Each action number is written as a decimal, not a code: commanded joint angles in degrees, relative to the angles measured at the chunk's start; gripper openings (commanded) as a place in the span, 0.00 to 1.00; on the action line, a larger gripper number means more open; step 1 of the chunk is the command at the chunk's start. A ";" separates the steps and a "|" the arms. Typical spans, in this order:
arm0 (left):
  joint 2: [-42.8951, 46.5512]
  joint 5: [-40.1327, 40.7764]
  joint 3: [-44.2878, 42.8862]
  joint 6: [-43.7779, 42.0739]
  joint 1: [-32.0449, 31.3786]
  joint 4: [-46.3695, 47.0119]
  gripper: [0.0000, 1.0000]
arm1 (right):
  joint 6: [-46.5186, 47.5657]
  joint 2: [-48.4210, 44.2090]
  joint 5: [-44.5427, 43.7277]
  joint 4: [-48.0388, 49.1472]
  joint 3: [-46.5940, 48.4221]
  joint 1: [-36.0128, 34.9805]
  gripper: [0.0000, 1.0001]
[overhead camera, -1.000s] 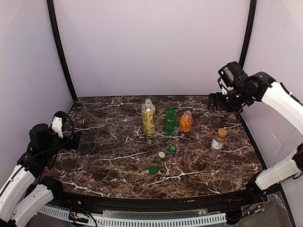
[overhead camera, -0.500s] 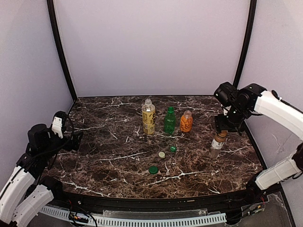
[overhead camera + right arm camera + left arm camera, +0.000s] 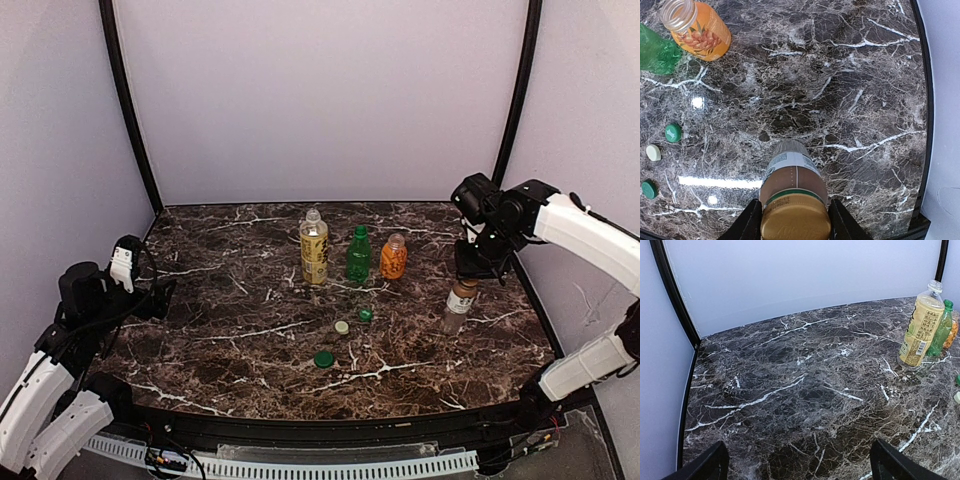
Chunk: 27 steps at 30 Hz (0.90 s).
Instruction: Unscrew the bottle caps
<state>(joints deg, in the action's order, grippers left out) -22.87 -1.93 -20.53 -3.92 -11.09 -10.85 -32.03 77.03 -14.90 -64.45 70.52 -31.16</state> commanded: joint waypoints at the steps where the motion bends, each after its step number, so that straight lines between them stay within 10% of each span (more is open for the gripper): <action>1: -0.23 -0.41 -0.05 -1.04 0.38 -0.50 0.99 | -0.19 -0.11 1.07 0.73 -1.39 0.42 0.43; 6: -0.50 -0.57 -0.20 -1.15 0.35 -0.14 0.99 | 0.17 0.10 1.48 0.77 -1.76 0.45 0.41; 12: -0.55 -2.66 -1.10 -2.80 0.37 -0.45 0.99 | 1.94 -0.01 3.32 0.35 -0.26 0.48 0.01; 21: -4.05 -29.34 -9.59 -12.86 0.24 -5.43 0.96 | 14.05 -0.08 29.44 -2.32 11.38 -4.73 0.00; 27: -12.91 -37.88 -19.47 -18.53 -5.31 -14.99 0.96 | 12.44 1.95 41.09 15.76 18.90 -11.01 0.00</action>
<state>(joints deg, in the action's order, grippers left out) -30.15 -31.53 -33.71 -16.32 -12.45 -17.39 -20.29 77.21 14.31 -62.67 84.82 -38.81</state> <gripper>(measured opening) 0.958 0.386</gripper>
